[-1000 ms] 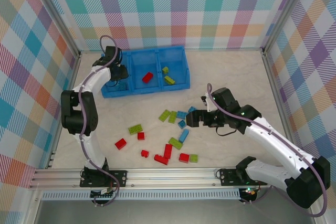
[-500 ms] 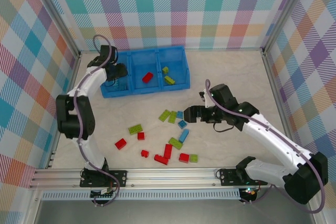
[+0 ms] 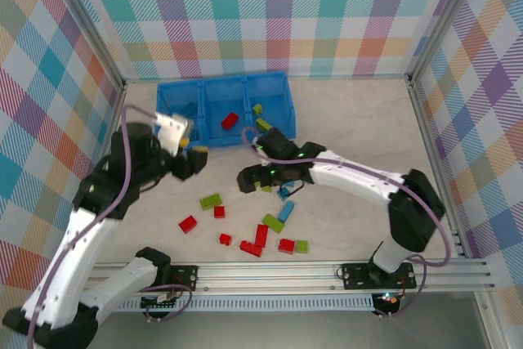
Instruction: Sort the legos into containers by color
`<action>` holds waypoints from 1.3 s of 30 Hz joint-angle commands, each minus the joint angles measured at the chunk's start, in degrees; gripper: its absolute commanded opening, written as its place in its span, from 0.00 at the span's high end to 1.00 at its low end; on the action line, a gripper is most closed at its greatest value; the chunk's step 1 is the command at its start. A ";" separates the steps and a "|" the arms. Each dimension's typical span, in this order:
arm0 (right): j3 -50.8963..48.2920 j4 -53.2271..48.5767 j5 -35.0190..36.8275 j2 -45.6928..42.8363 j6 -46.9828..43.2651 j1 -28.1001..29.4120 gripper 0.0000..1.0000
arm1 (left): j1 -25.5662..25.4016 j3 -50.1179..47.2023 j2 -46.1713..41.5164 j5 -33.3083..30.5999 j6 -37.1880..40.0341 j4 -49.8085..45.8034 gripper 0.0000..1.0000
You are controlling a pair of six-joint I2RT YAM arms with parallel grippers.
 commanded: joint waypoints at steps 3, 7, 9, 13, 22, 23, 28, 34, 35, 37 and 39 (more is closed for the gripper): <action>11.35 -0.40 -0.91 11.26 -7.49 3.94 0.00 | -0.28 -8.31 -14.07 3.88 18.08 -10.39 0.37; 18.92 -1.64 -3.72 20.20 -3.49 4.87 0.00 | -0.28 -9.82 -17.72 4.60 21.88 -12.98 0.29; 21.27 -1.57 -3.77 23.36 -2.30 5.35 0.03 | -0.28 -9.64 -17.35 4.10 22.57 -13.65 0.26; 24.29 -1.94 -3.48 28.32 -0.33 5.38 0.33 | -0.26 -10.02 -16.62 3.46 23.32 -13.10 0.22; 22.90 -1.75 -3.57 30.18 1.26 5.44 0.67 | -0.28 -11.77 -16.46 3.58 23.20 -10.19 0.20; 22.81 -1.86 -3.58 30.41 1.31 5.37 0.69 | -0.28 -11.86 -16.36 3.66 23.15 -10.04 0.20; 23.37 -3.46 -2.69 32.07 0.88 5.37 0.74 | -0.28 -12.08 -16.02 4.74 23.28 -9.68 0.15; 23.38 -4.38 -1.11 31.76 0.35 5.43 0.91 | -0.28 -12.63 -16.09 6.46 23.32 -9.38 0.06; 23.17 -4.34 -0.58 31.03 0.19 5.32 0.93 | -0.28 -12.80 -16.23 6.98 23.46 -9.31 0.05; 21.83 -3.29 0.62 28.33 0.08 5.05 0.99 | -0.28 -13.15 -16.61 9.35 24.43 -9.37 0.03; 19.70 -1.43 0.78 24.90 0.74 4.16 1.00 | -0.28 -13.59 -17.33 14.17 26.38 -9.46 0.01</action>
